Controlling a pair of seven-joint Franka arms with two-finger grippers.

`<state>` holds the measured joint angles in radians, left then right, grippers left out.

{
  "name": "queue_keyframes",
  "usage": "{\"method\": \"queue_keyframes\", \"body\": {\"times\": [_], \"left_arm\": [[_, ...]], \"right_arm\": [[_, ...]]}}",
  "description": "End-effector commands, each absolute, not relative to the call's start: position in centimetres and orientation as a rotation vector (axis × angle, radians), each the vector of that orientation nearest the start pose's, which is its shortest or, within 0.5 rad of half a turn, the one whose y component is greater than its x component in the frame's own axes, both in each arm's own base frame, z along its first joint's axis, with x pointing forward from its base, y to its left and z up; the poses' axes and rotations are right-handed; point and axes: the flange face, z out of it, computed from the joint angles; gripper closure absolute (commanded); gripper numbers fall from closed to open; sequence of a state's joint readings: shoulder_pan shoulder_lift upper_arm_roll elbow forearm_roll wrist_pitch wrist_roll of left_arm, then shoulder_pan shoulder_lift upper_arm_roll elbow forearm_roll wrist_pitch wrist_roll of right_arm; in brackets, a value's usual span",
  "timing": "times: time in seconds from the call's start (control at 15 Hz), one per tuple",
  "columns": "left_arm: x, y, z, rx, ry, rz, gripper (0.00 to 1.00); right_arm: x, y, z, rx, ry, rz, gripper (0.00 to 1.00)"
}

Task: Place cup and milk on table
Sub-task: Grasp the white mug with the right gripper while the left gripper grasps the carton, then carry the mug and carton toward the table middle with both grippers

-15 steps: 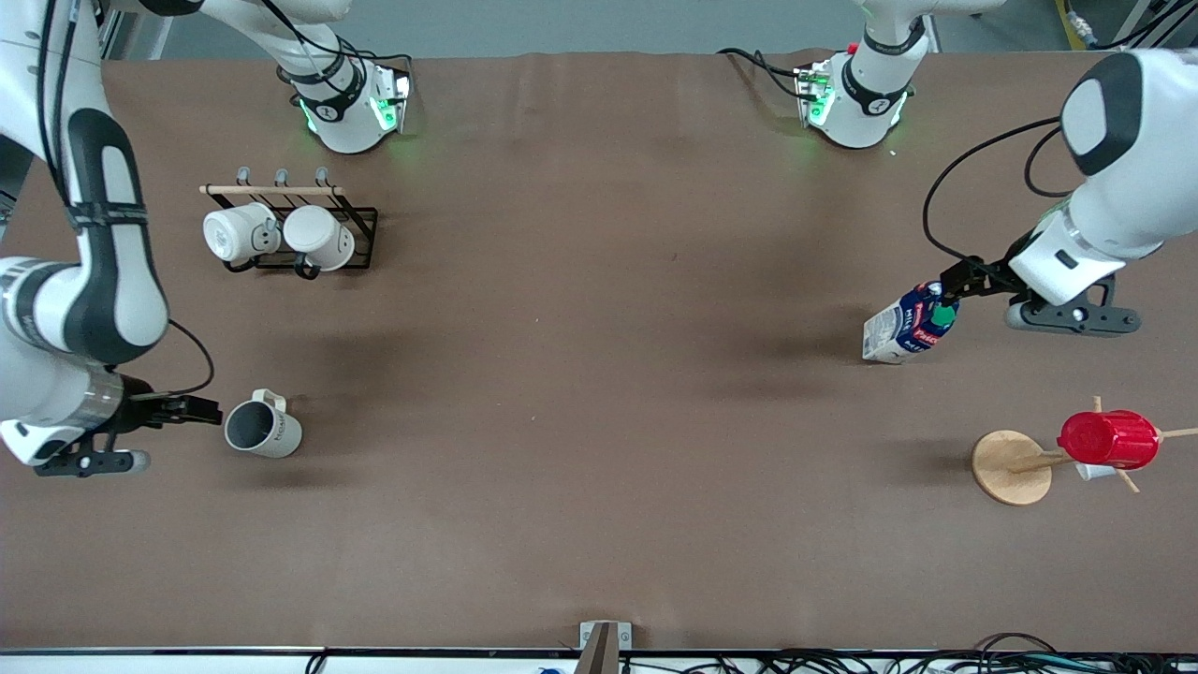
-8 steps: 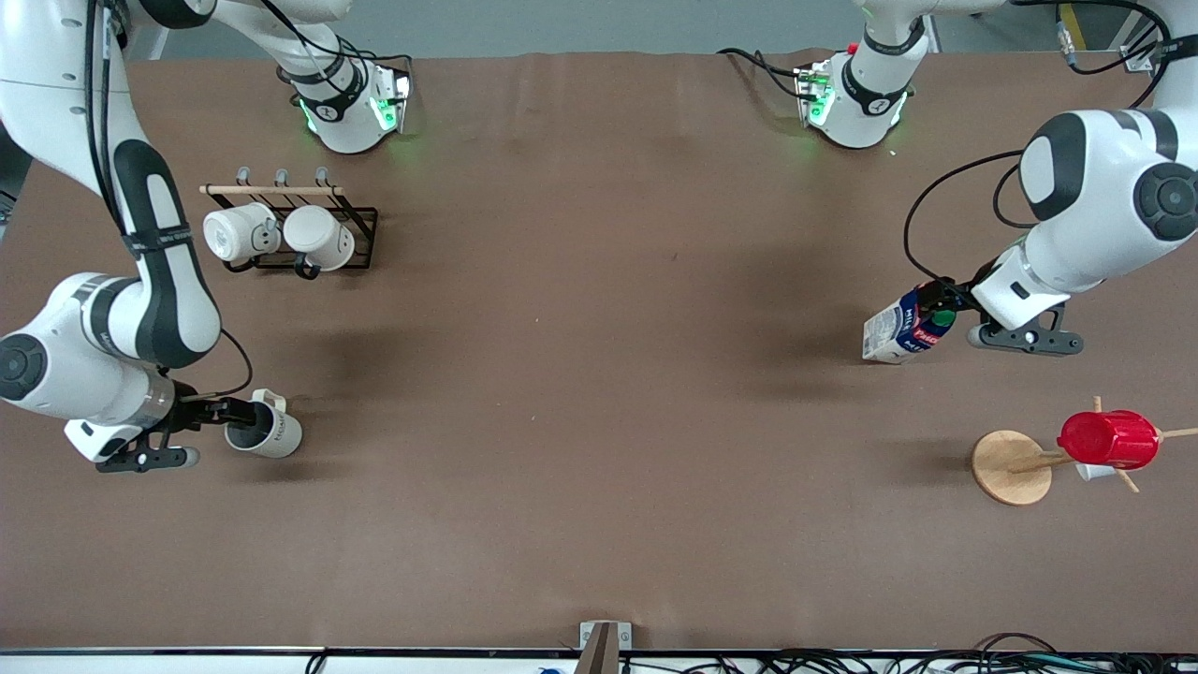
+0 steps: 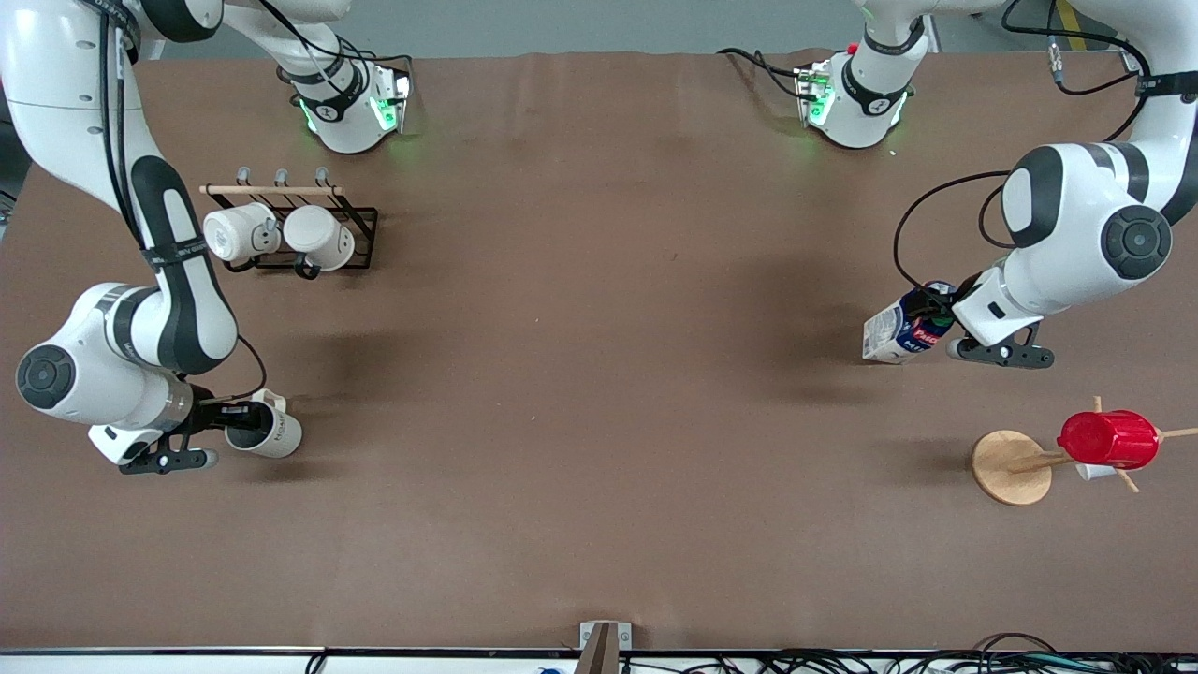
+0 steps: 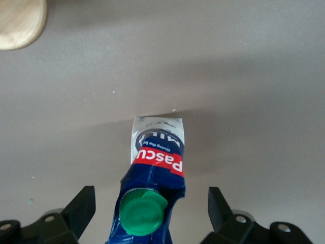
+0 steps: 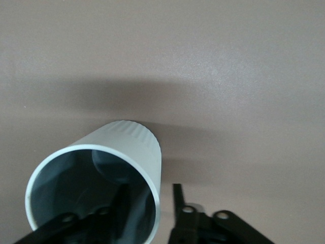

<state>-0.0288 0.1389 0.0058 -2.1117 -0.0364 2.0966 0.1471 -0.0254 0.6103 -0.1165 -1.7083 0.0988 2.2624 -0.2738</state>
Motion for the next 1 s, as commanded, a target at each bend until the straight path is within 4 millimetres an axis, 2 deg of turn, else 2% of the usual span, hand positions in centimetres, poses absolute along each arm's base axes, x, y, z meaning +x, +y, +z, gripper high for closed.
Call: {"method": "queue_keyframes", "body": {"times": [0.0, 0.13, 0.2, 0.27, 0.33, 0.4, 0.47, 0.53, 0.67, 0.93], "left_arm": [[54.3, -0.7, 34.0, -3.18, 0.263, 0.228, 0.02], [54.3, -0.8, 34.4, -3.179, 0.267, 0.216, 0.02], [54.3, -0.8, 34.5, -3.18, 0.265, 0.213, 0.04], [54.3, -0.8, 34.7, -3.179, 0.267, 0.206, 0.12], [54.4, -0.8, 34.8, -3.179, 0.267, 0.204, 0.25], [54.4, -0.8, 34.8, -3.179, 0.267, 0.201, 0.45], [54.4, -0.8, 35.0, -3.179, 0.272, 0.196, 0.6], [54.5, -0.8, 35.5, -3.179, 0.27, 0.182, 0.71], [54.4, -0.8, 35.8, -3.179, 0.27, 0.177, 0.83], [54.2, -1.0, 36.3, -3.18, 0.268, 0.172, 0.88]], "right_arm": [[66.3, -8.3, 24.1, -3.091, -0.085, 0.06, 1.0], [66.5, -8.1, 25.0, -3.09, 0.007, 0.047, 1.0], [66.5, -7.7, 26.0, -3.082, 0.04, 0.073, 1.0], [66.7, -7.4, 28.0, -3.071, 0.077, 0.106, 1.0], [66.8, -6.9, 29.9, -3.058, 0.105, 0.151, 1.0], [67.0, -5.7, 32.0, -3.048, 0.132, 0.184, 1.0], [67.0, -4.1, 34.0, -3.037, 0.19, 0.208, 1.0], [66.9, -1.7, 36.1, -3.027, 0.242, 0.215, 1.0], [66.3, 3.9, 38.4, -3.007, 0.353, 0.218, 1.0], [63.8, 18.1, 39.4, -3.015, 0.471, 0.257, 1.0]]}}
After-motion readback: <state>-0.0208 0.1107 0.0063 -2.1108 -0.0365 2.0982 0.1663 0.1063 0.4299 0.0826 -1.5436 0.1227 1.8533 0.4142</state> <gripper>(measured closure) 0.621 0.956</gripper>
